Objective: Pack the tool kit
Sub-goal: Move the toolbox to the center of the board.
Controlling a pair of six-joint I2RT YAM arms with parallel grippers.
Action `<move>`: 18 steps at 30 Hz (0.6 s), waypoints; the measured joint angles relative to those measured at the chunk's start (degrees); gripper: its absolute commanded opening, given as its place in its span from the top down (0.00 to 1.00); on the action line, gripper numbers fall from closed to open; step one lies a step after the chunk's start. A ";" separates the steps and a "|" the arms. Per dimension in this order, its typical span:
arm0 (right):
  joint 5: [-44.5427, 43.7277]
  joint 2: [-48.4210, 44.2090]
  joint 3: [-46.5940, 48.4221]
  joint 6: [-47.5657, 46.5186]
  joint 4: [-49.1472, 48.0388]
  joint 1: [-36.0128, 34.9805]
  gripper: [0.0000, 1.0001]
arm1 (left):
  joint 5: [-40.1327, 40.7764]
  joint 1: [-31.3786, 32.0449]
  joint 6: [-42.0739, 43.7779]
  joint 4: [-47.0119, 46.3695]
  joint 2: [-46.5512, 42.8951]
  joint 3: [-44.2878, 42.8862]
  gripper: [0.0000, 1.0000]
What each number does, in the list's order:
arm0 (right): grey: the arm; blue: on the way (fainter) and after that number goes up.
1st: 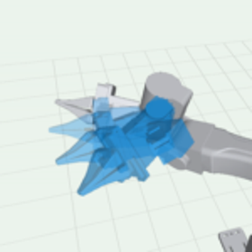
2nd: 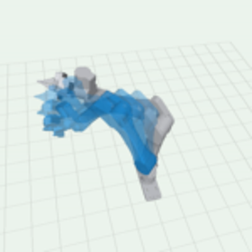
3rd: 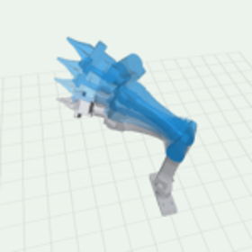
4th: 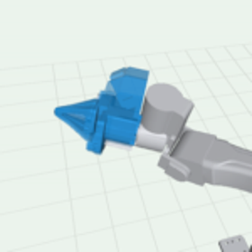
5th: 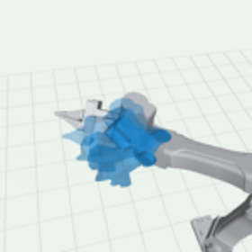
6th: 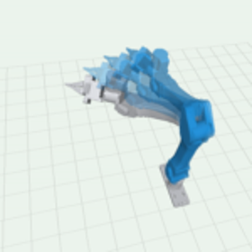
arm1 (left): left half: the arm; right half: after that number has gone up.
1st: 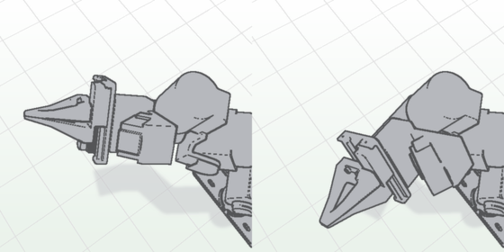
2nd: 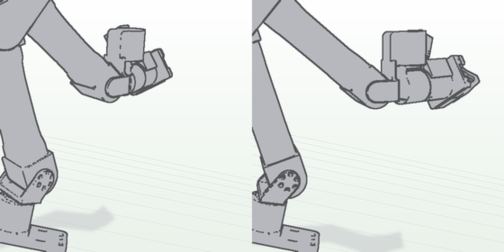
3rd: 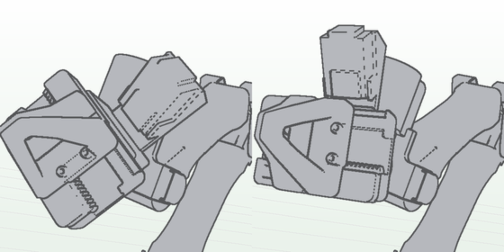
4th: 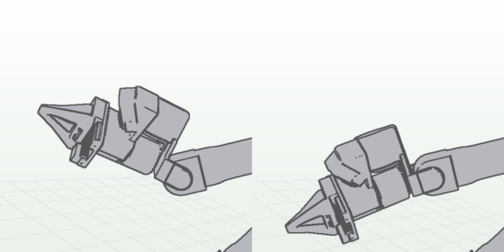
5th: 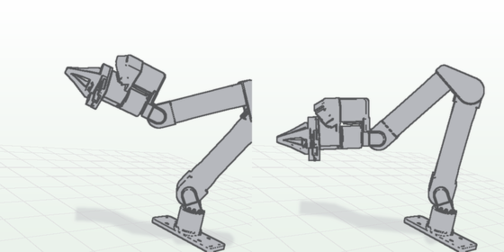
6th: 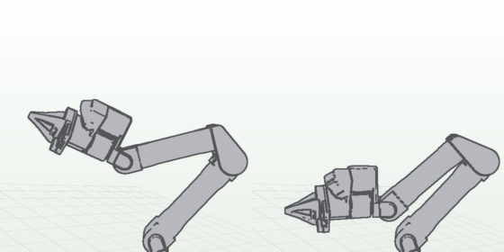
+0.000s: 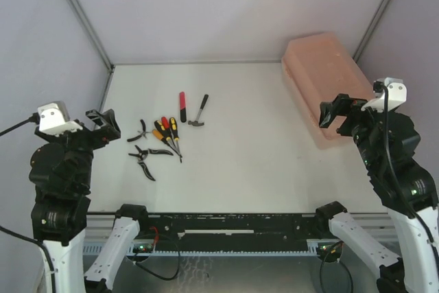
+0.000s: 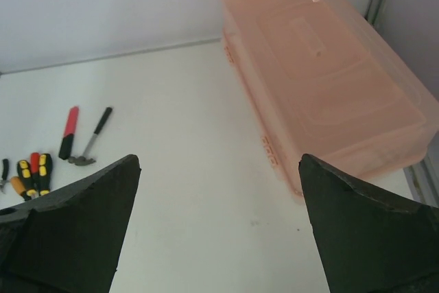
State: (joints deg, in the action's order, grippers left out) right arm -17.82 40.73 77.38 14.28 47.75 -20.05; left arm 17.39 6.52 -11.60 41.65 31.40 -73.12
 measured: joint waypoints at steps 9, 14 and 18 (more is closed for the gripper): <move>4.04 5.31 -5.05 0.50 -0.11 10.97 0.00 | -7.78 -2.23 0.24 -3.08 0.48 7.93 0.00; 6.93 9.81 -5.88 0.94 -0.37 18.16 0.00 | -8.11 2.10 0.87 -5.18 1.29 11.50 0.00; 8.94 13.62 -5.88 1.09 -1.07 23.15 0.00 | -7.76 4.98 1.27 -7.76 1.60 14.38 0.00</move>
State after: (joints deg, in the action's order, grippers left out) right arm -8.88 54.35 71.50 15.38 46.68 3.09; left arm 9.63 11.51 -10.33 33.89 32.99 -58.74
